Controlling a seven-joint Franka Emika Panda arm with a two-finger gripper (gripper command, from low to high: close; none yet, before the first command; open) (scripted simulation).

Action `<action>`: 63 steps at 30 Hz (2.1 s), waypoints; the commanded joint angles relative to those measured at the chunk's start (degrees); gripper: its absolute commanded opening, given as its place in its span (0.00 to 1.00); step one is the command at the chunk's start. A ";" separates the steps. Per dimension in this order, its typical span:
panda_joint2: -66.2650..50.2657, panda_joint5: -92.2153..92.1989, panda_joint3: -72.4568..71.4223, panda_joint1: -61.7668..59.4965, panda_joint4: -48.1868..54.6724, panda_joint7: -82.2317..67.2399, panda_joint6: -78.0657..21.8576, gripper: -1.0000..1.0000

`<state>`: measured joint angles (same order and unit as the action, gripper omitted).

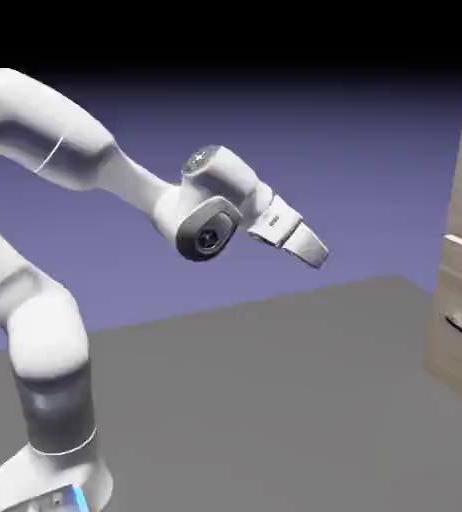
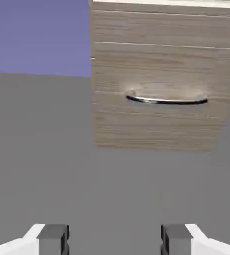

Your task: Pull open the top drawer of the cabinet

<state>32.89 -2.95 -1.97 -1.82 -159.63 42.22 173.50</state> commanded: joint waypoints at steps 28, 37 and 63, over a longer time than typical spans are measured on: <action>5.44 -68.49 -45.63 -58.14 31.81 -5.59 -11.75 0.50; 7.19 -90.51 -60.30 -76.83 42.04 -7.39 -15.53 0.50; 15.12 -143.36 -97.70 -126.93 73.03 -7.63 -23.61 0.50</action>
<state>48.02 -146.31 -99.67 -128.74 -86.60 34.59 149.90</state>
